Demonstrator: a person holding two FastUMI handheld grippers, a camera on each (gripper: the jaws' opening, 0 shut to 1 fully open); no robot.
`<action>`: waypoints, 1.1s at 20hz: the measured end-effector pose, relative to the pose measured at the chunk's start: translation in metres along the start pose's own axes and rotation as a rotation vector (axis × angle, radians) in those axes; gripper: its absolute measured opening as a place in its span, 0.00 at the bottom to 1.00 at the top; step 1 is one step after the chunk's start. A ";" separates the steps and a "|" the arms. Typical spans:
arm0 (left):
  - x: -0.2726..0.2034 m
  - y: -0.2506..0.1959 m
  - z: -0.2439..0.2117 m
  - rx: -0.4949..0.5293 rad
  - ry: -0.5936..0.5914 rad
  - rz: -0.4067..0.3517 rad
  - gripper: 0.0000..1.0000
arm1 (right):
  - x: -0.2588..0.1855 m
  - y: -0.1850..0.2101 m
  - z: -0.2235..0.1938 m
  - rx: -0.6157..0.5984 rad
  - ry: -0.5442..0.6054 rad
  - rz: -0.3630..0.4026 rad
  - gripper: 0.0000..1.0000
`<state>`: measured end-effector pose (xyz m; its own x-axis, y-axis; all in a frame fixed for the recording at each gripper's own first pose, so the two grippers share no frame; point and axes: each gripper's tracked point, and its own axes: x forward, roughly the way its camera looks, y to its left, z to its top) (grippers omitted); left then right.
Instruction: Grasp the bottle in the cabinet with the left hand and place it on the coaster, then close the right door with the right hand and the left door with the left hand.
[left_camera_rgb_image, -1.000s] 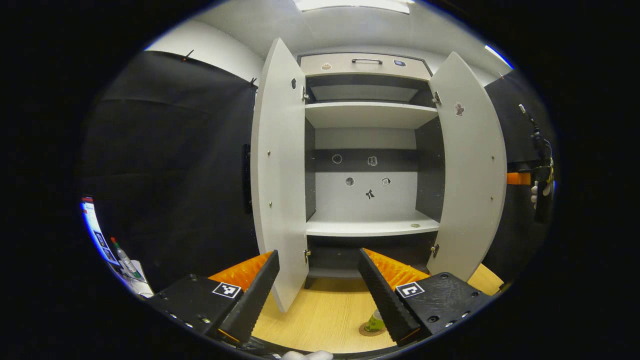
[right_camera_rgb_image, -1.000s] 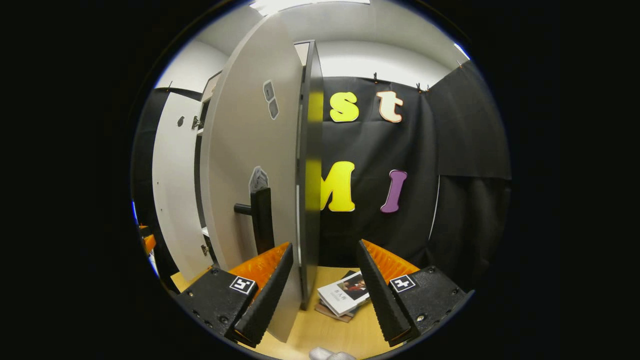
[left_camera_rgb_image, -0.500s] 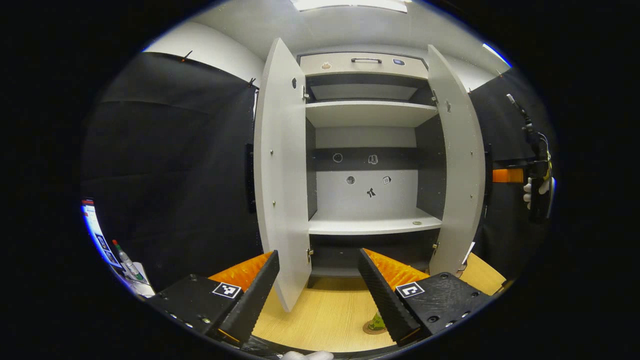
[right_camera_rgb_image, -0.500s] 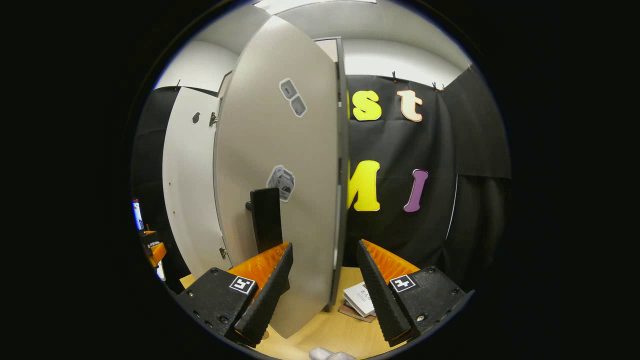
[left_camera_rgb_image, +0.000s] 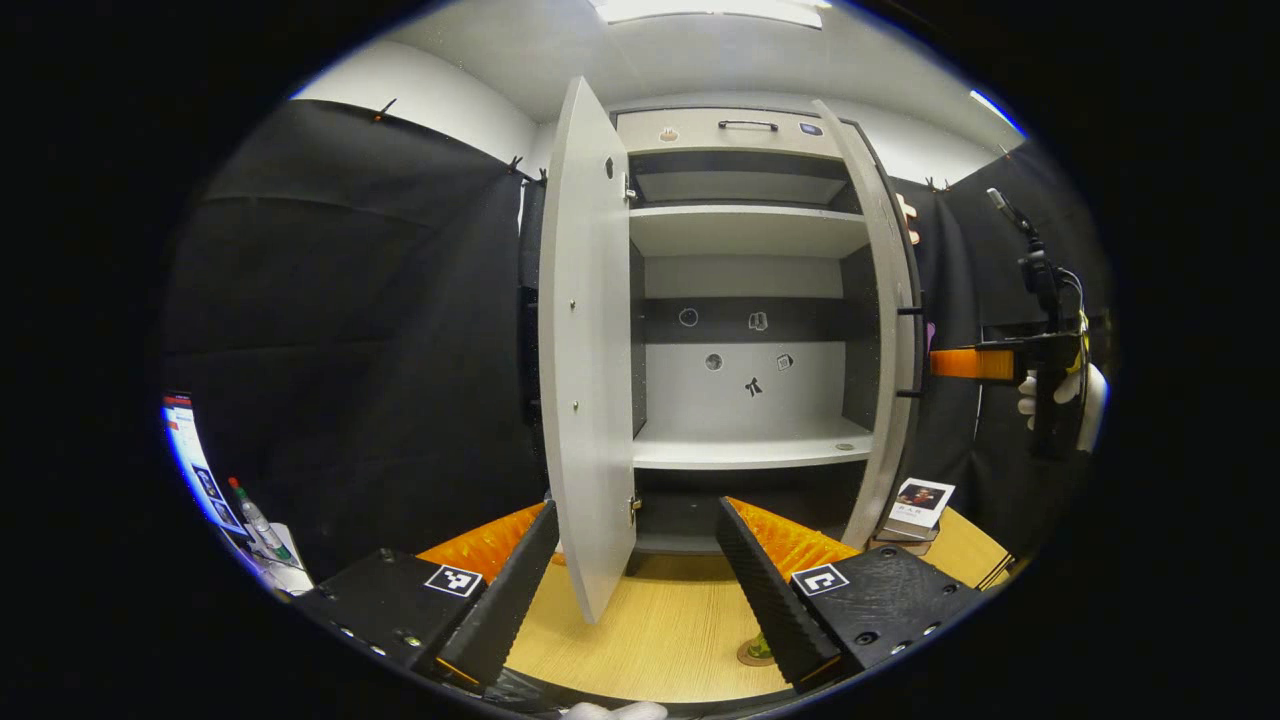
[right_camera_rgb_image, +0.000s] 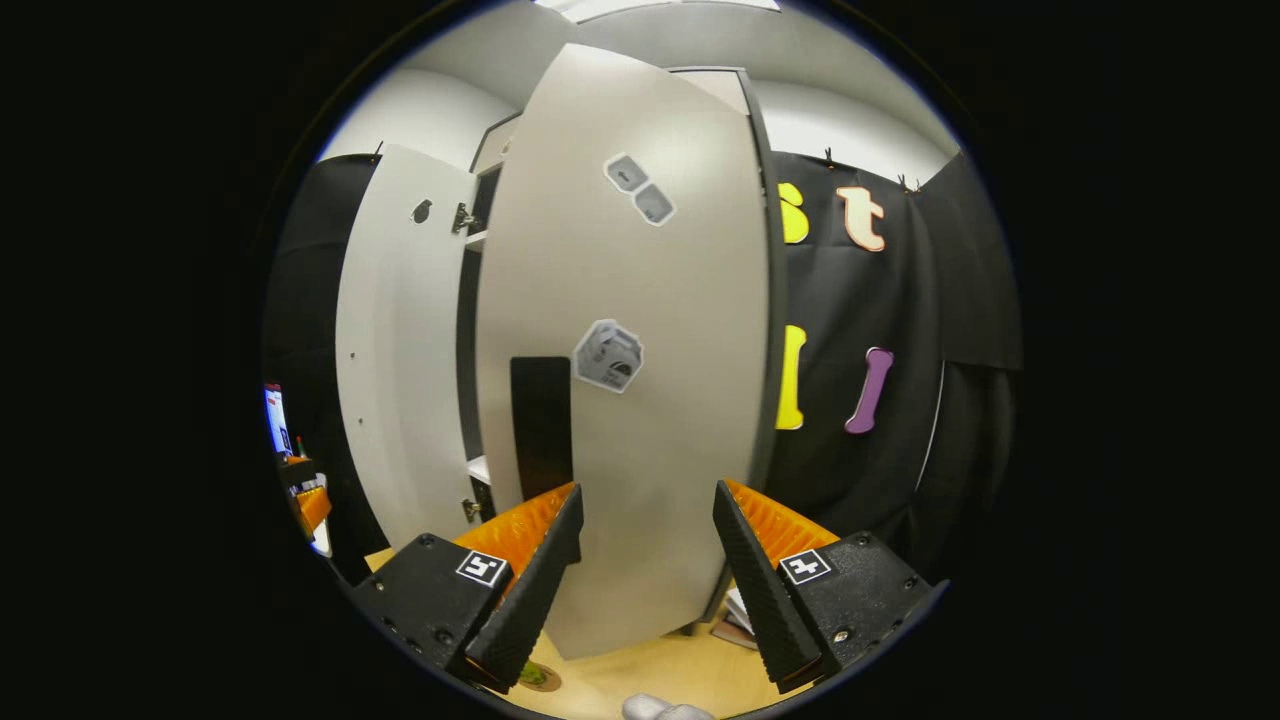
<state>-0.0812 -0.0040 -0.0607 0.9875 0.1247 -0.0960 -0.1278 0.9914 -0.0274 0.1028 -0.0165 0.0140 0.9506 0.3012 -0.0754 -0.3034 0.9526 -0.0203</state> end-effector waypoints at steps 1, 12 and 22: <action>0.000 0.002 0.001 -0.001 -0.001 0.005 0.96 | -0.001 0.003 0.001 -0.001 -0.003 0.003 0.82; 0.017 0.037 -0.003 -0.009 0.009 0.022 0.96 | -0.033 0.022 -0.003 -0.025 -0.017 -0.009 0.82; 0.059 0.129 0.034 0.036 -0.037 0.062 0.99 | -0.075 0.060 -0.045 0.008 0.064 -0.010 0.82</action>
<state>-0.0359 0.1327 -0.0365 0.9807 0.1861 -0.0591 -0.1857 0.9825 0.0135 0.0099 0.0165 -0.0269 0.9475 0.2881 -0.1384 -0.2927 0.9561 -0.0136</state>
